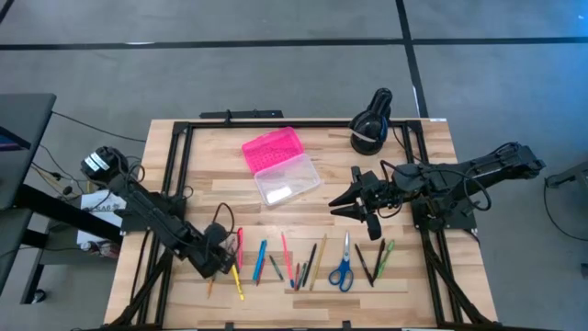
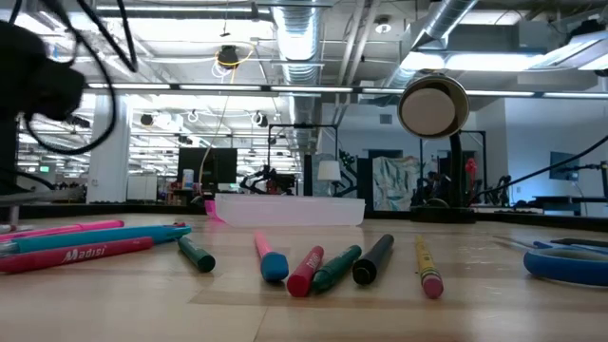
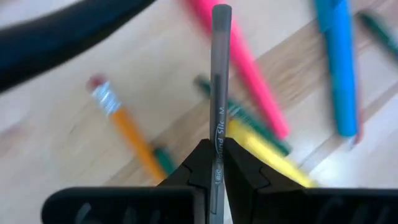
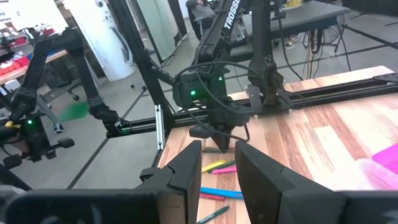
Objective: Pick & place school supplies into a supply box
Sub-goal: Put the gray pen into the pink supply box
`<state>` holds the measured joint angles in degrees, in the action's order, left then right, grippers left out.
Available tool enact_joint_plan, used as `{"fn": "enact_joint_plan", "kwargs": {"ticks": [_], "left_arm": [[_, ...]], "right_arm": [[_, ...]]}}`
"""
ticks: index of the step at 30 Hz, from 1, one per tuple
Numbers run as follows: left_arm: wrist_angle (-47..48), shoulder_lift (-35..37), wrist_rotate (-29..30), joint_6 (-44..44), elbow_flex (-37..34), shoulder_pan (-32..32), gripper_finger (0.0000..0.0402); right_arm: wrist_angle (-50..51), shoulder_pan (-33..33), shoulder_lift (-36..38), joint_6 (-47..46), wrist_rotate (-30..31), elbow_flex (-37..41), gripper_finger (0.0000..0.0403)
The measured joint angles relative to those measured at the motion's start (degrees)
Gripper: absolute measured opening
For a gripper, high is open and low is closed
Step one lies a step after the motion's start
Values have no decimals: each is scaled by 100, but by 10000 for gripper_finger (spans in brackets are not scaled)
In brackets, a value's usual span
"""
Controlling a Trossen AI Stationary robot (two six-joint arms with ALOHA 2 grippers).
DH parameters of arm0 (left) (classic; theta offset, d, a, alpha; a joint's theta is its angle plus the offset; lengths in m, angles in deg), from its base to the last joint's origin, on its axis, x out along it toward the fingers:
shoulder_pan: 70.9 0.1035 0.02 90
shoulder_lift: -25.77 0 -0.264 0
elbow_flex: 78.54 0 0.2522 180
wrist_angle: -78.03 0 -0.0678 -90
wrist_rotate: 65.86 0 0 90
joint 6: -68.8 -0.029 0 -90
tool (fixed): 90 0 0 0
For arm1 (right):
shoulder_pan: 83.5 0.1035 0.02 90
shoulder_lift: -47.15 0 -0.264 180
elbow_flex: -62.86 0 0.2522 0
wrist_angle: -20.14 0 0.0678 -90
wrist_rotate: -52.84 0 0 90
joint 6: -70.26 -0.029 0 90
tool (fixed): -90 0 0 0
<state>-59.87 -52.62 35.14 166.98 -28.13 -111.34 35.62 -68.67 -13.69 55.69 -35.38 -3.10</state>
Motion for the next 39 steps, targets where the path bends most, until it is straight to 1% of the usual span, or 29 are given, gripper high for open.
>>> {"fn": "enact_joint_plan", "kwargs": {"ticks": [5,10,14,16,24,29,34,39], "left_arm": [[-505,0,171,-908,4,600,15],[-1308,2,184,-2161,6,1396,15],[-2091,2,-8,-3185,11,2172,15],[-2280,4,-166,-3680,86,2573,15],[-2109,4,-457,-5894,894,4058,15],[-1652,-48,-502,-7083,1272,4834,15],[-1670,-48,-761,-7822,1318,5337,15],[-1828,-186,-828,-8455,1318,5567,16]], "right_arm": [[-2,0,0,-4,1,0,92],[-2,0,0,-78,2,0,92],[-2,0,0,-105,64,0,92],[-4,0,0,-107,132,0,92],[-48,2,-2,-188,319,0,92],[-29,2,-48,-224,568,0,92],[27,2,-175,-442,598,5,92],[-98,2,-411,-502,606,7,92]]}}
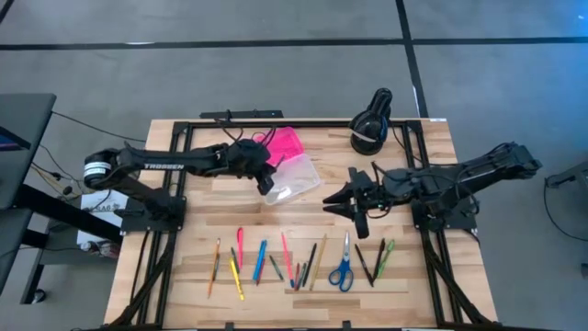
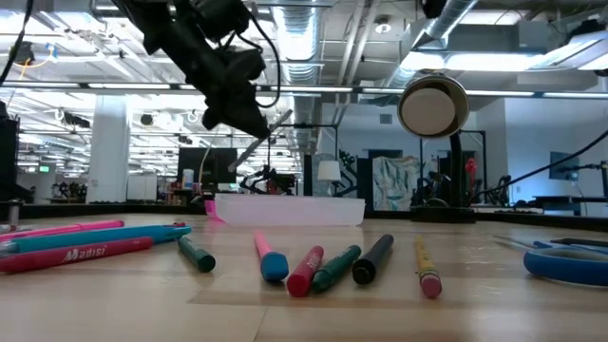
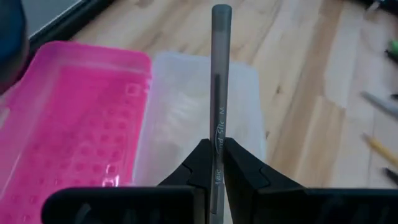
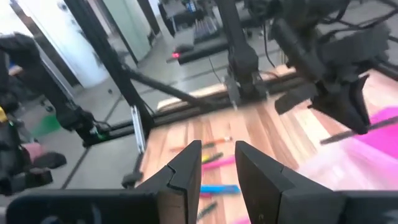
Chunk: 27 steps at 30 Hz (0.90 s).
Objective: Pick & place school supplies into a supply box
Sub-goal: Put the gray pen into the pink supply box
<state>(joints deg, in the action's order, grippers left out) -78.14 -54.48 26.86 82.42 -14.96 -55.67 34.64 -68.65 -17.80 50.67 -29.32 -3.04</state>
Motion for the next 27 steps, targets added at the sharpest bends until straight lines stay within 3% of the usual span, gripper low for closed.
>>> {"fn": "enact_joint_plan", "kwargs": {"ticks": [8,10,27], "left_arm": [[-312,-620,-245,-659,37,101,16],[38,-758,-247,-712,173,163,16],[2795,-2947,-72,-2209,3039,242,16]], "right_arm": [[-355,-117,-486,-262,-25,0,92],[-478,-123,-606,-329,-38,-2,92],[-850,1,-745,-553,-42,-9,92]]}}
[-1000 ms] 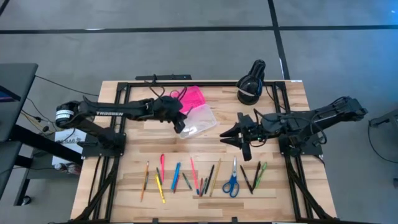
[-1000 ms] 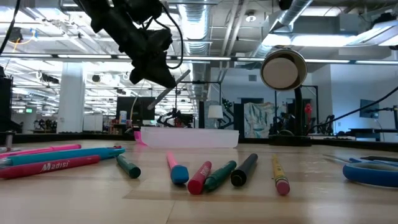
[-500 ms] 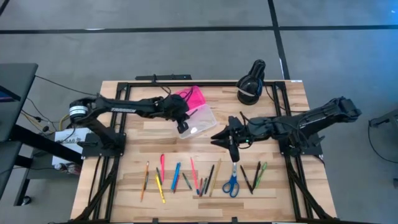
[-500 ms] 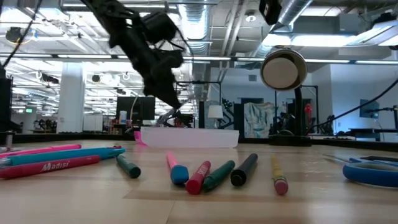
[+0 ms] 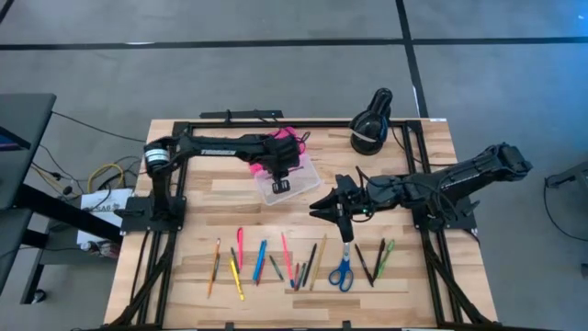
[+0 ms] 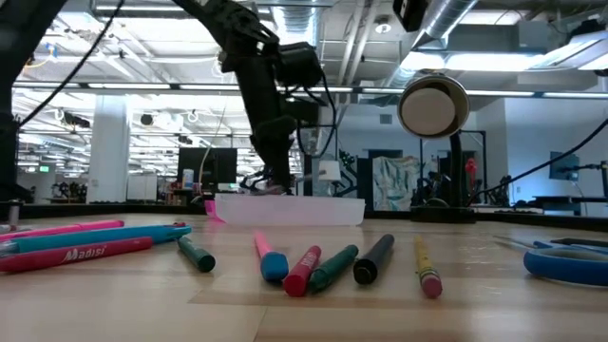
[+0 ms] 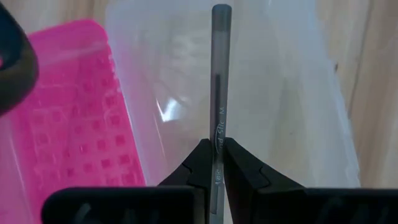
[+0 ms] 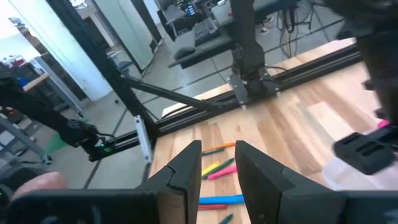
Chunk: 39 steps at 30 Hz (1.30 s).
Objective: Pick & place school supplies into a supply box
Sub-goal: Put the gray pen into the pink supply box, then put the green pen into the pink supply box
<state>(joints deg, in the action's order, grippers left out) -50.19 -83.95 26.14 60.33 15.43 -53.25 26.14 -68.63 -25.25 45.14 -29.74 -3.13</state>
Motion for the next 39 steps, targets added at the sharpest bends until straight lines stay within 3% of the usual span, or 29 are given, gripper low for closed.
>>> {"fn": "enact_joint_plan", "kwargs": {"ticks": [8,18,32,39], "left_arm": [[46,-103,107,-34,156,42,38],[49,-86,-11,5,156,57,120],[175,1137,-1488,184,131,-156,137],[349,1763,-1341,140,121,-514,137]], "right_arm": [[114,236,3,-53,7,0,92],[333,354,7,-310,321,0,92],[2078,775,9,-2379,831,0,92],[2912,1341,9,-3742,1067,0,92]]}}
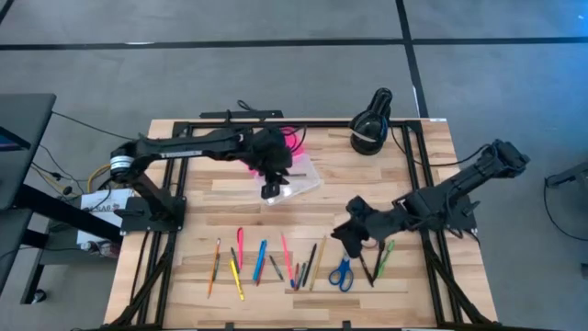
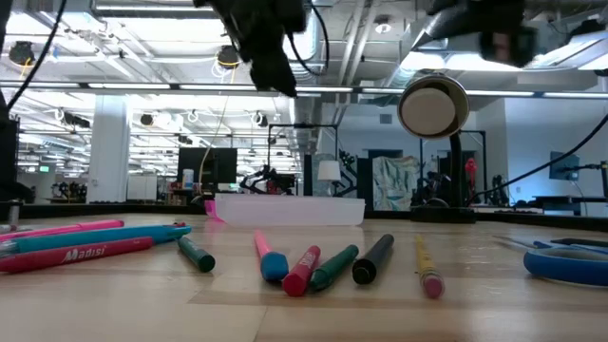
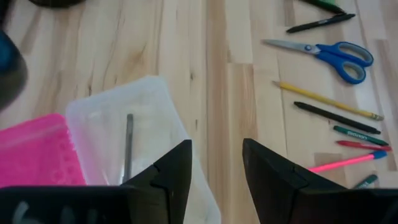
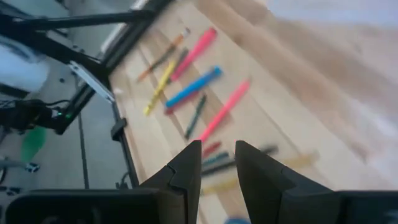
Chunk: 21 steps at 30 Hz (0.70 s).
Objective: Pick & place school supplies into a supply box
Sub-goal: Put the green pen into the pink supply box
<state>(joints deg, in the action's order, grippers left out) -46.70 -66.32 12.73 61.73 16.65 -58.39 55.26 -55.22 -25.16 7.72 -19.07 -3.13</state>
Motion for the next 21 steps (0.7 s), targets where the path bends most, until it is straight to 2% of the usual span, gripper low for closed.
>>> {"fn": "enact_joint_plan", "kwargs": {"ticks": [5,11,21], "left_arm": [[318,305,283,-6,-2,-214,137],[425,553,322,1,-5,-374,136],[1060,895,320,-111,-7,-465,136]], "right_arm": [[887,479,0,-1660,158,0,92],[1864,937,0,-3652,323,0,92],[2649,1783,-11,-5887,303,0,92]]}}
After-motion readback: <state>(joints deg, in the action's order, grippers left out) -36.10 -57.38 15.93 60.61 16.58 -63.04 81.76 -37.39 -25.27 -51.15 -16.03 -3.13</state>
